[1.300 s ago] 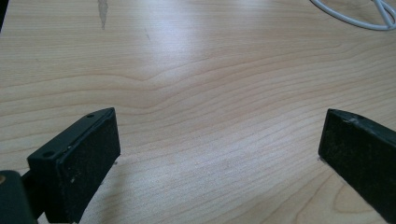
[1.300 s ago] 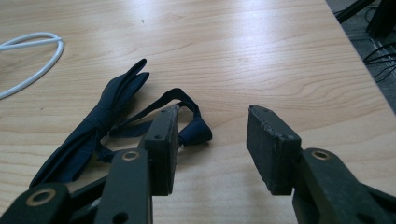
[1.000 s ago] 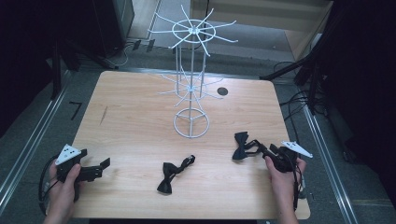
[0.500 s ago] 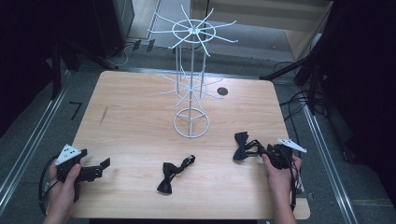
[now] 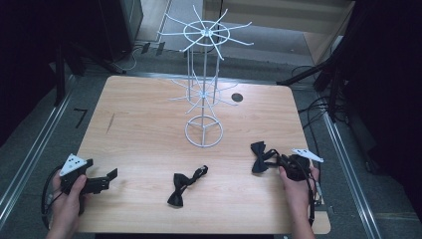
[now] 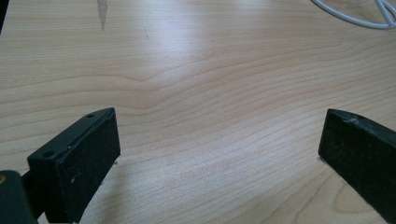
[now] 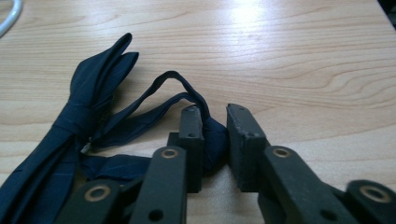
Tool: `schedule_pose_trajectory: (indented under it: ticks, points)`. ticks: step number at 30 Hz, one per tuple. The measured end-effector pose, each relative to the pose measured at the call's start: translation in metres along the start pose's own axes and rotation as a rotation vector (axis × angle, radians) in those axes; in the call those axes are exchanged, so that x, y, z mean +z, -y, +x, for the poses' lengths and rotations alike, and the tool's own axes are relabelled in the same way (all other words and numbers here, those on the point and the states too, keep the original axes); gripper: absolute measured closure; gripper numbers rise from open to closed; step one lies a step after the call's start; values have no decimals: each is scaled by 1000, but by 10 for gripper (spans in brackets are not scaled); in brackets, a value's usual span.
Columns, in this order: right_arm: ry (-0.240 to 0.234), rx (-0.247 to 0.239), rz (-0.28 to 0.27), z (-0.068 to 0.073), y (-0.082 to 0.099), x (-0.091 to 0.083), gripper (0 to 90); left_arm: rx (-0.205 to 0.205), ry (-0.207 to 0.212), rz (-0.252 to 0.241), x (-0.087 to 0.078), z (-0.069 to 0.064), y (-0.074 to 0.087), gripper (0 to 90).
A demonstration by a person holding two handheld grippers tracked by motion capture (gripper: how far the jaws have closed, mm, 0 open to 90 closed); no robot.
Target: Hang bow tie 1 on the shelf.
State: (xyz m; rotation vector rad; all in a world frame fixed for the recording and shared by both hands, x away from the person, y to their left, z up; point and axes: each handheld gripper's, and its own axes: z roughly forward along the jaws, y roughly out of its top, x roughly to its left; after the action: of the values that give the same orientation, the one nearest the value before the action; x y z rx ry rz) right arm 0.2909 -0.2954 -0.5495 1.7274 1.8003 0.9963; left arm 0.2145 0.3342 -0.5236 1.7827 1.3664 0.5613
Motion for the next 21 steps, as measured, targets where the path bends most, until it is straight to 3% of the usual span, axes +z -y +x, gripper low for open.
schedule_pose_trajectory:
  ticks: [5,6,7,8,12,13,21]
  points:
    - [1,-24,-40,0,-1,-6,825,-1,4,-2,0,0,0,0]
    - [-1,-26,-84,2,-3,-11,827,-1,5,2,0,0,0,0]
    - [-1,-26,-84,2,-3,-11,827,-1,5,2,0,0,0,0]
    - [-7,-36,-120,3,-4,-16,827,0,2,0,0,0,0,0]
    - [-10,-59,-166,7,-6,-23,827,1,1,0,0,0,0,0]
    - [-17,-70,-199,10,-7,-28,828,2,1,1,0,0,0,0]
    - [-43,-120,-282,27,-14,-45,828,-1,1,2,0,0,0,0]
